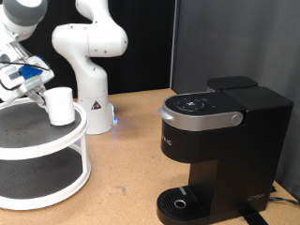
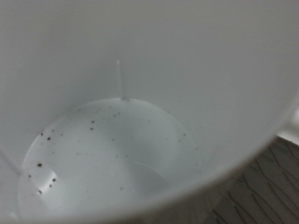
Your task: Make a cup of coffee with the keurig machine
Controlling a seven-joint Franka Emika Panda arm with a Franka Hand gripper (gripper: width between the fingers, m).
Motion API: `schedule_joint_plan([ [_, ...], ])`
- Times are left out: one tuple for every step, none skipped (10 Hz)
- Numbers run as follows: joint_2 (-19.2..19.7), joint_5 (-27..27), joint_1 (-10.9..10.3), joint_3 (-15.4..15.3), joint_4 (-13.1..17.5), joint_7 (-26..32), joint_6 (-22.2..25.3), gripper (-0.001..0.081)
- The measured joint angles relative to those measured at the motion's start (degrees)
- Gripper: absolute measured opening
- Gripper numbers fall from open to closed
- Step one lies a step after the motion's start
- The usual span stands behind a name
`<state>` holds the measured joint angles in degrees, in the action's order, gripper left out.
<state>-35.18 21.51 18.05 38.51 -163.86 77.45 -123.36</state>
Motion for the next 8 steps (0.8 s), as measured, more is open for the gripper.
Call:
schedule_joint_plan([
  [-0.53,0.12,0.05,-0.18,0.79,-1.50,1.52,0.0070],
  [-1.33,0.18,0.12,-0.38,1.78,-3.30,3.54,0.0070],
  [-2.43,0.19,0.28,-0.81,2.78,-5.42,5.76,0.0070],
  [-3.70,0.19,0.42,-1.52,3.57,-7.52,7.36,0.0070],
  [-4.94,0.17,0.62,-2.36,4.12,-9.21,8.52,0.0070],
  [-6.01,0.03,0.75,-3.16,4.49,-10.37,9.11,0.0070],
  [-6.81,-0.80,0.80,-3.84,4.89,-10.89,10.05,0.0070],
  [-7.33,-1.69,1.02,-4.43,5.13,-11.26,10.73,0.0070],
])
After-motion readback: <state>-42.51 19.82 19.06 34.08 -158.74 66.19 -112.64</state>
